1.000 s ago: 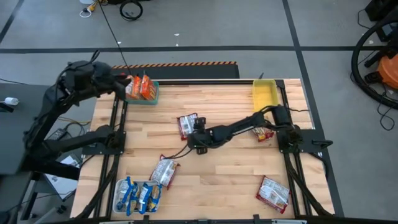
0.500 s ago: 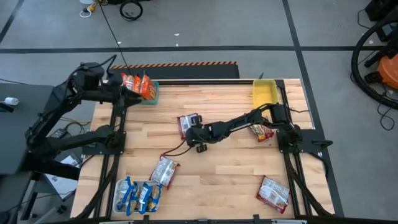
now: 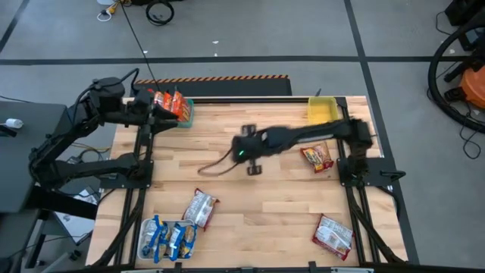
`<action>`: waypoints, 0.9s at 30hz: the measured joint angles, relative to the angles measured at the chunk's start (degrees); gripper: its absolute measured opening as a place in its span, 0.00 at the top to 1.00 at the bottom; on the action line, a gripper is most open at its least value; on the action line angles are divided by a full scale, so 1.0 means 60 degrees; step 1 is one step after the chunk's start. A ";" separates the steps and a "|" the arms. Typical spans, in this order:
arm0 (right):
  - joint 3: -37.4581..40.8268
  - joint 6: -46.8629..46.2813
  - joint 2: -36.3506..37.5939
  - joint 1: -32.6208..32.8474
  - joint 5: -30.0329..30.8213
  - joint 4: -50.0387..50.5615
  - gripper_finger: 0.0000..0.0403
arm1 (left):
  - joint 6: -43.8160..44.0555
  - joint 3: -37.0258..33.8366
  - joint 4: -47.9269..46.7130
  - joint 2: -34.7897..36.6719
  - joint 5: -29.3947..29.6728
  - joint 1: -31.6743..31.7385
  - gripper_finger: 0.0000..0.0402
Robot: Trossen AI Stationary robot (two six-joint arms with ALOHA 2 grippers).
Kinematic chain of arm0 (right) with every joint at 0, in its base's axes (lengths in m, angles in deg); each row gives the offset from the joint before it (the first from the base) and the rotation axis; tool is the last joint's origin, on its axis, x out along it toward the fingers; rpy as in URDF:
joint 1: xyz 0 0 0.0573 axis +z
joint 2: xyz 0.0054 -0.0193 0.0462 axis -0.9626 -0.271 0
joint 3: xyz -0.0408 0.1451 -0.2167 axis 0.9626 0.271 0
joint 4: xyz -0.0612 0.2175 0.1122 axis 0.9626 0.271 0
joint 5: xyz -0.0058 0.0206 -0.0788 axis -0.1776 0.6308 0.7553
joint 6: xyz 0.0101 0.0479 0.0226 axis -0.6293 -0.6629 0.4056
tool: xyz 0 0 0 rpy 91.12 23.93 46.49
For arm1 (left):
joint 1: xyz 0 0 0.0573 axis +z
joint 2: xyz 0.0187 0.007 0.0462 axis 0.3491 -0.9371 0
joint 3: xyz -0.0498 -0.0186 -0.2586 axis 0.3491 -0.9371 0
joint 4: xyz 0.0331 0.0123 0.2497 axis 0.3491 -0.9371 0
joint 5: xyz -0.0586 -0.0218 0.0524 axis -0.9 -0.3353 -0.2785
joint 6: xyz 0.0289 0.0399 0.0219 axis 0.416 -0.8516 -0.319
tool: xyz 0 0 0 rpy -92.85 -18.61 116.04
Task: Sort Maruchan noodles
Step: Put the red noodle pack into the yellow bin
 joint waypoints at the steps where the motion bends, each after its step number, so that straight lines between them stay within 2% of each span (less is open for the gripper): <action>1: -0.0060 -0.0261 0.0410 -0.0092 -0.0204 0.0502 0.97 | -0.0005 0.0000 0.0089 0.0003 0.0003 -0.0056 0.61; 4: -0.0092 -0.1374 0.1768 -0.0451 -0.0791 0.1951 0.98 | -0.0247 0.0004 0.0137 0.0003 0.0008 -0.0180 0.61; 8: -0.0092 -0.3268 0.3353 -0.1116 -0.0884 0.3966 0.98 | -0.0470 0.0004 0.0207 0.0003 0.0115 -0.0299 0.61; 11: -0.0031 -0.4669 0.4316 -0.1697 -0.0425 0.5187 0.98 | -0.0466 0.0004 0.0390 -0.0004 0.0149 -0.0321 0.61; 14: 0.0426 -0.6473 0.5175 -0.2340 0.0580 0.5640 0.98 | -0.0390 0.0004 0.0667 -0.0004 0.0147 -0.0321 0.61; 18: 0.1489 -1.0159 0.6207 -0.3405 0.1523 0.5650 0.98 | -0.0215 0.0004 0.0971 -0.0004 0.0145 -0.0321 0.61; 22: 0.3096 -1.4063 0.7112 -0.4319 0.2138 0.5398 0.97 | -0.0164 0.0004 0.1298 -0.0004 0.0147 -0.0318 0.61; 27: 0.5349 -1.7836 0.7824 -0.5053 0.3275 0.2768 0.97 | -0.0142 0.0004 0.2025 -0.0004 0.0145 -0.0318 0.61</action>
